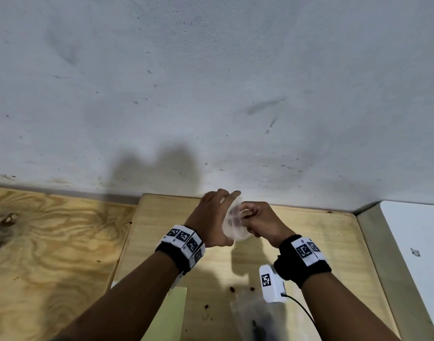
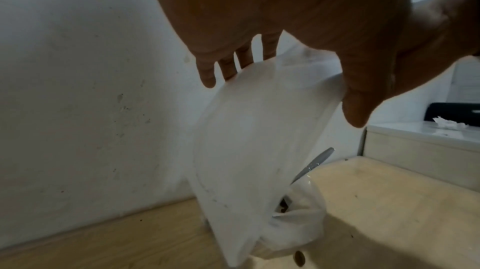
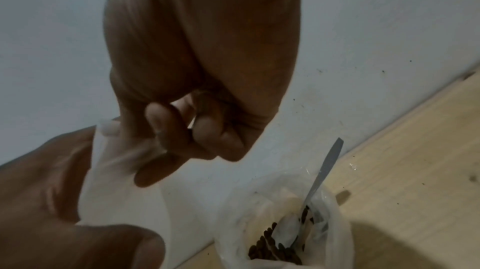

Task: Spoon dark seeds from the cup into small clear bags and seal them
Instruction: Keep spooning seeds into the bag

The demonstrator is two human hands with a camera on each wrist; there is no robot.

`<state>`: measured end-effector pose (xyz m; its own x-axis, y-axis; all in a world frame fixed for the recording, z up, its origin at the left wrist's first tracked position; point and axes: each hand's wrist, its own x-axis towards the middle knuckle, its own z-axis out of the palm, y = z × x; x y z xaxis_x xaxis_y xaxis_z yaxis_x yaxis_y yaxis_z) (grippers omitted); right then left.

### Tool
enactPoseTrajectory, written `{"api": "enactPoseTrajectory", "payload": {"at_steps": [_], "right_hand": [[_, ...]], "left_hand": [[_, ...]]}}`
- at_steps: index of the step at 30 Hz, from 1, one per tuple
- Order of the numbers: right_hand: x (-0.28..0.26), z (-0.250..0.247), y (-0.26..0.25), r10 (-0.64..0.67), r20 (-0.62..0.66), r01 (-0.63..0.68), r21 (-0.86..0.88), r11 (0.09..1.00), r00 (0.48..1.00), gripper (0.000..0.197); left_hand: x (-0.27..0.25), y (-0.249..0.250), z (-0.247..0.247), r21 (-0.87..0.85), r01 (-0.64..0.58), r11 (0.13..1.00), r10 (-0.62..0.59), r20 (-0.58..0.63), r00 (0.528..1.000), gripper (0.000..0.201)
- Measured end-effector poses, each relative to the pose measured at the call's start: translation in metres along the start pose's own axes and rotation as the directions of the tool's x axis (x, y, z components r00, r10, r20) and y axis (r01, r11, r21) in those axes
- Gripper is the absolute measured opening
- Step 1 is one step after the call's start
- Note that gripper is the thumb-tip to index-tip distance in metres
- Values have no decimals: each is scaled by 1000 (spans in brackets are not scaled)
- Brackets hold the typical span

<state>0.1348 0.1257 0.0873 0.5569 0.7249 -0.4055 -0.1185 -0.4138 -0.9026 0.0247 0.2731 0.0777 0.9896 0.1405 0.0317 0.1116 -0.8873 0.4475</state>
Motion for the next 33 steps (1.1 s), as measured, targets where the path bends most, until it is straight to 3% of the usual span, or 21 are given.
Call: {"api": "enactPoseTrajectory", "payload": {"at_steps": [4, 7, 10, 12, 17, 20, 22, 24, 26, 28, 29, 31, 33], "right_hand": [[8, 1, 7, -147, -190, 119, -148, 982, 971, 43], [12, 2, 11, -203, -201, 156, -226, 962, 958, 49], [13, 3, 13, -221, -131, 186, -235, 954, 966, 43], [13, 5, 11, -203, -101, 178, -220, 959, 974, 20], [13, 9, 10, -121, -80, 95, -273, 957, 989, 24], [11, 10, 10, -43, -58, 29, -218, 976, 997, 10], [11, 5, 16, 11, -56, -19, -137, 990, 998, 16], [11, -5, 27, 10, -182, -27, -94, 995, 983, 19], [11, -18, 44, -29, -439, -29, -126, 992, 898, 17], [9, -31, 61, -45, -626, -141, -244, 960, 778, 22], [9, -38, 69, -18, -652, -222, -284, 933, 758, 31], [13, -48, 84, 122, -604, -370, -305, 878, 788, 57], [18, -53, 94, 255, -515, -458, -319, 830, 819, 67]], "left_hand": [[-1, 3, -5, 38, 45, 998, -46, 31, 998, 121], [1, 3, -5, 62, 61, 996, -63, 32, 998, 119], [-1, 1, -1, 22, 60, 998, -61, 36, 998, 120], [-3, 0, 2, -43, 48, 998, -47, 24, 999, 116], [-6, -2, 6, -159, 55, 986, -54, 6, 999, 96], [-6, -8, 9, -193, 114, 975, -104, 60, 993, 95], [-7, -15, 11, -243, 225, 943, -198, 132, 971, 98], [-7, -23, 14, -287, 342, 895, -307, 159, 938, 93], [-7, -30, 15, -333, 449, 830, -414, 174, 894, 81], [-5, -36, 20, -369, 544, 753, -494, 229, 839, 77], [-4, -41, 24, -372, 580, 725, -515, 266, 815, 79], [-1, -43, 29, -365, 610, 703, -521, 320, 791, 86], [4, -42, 33, -354, 632, 689, -512, 379, 771, 91]]}}
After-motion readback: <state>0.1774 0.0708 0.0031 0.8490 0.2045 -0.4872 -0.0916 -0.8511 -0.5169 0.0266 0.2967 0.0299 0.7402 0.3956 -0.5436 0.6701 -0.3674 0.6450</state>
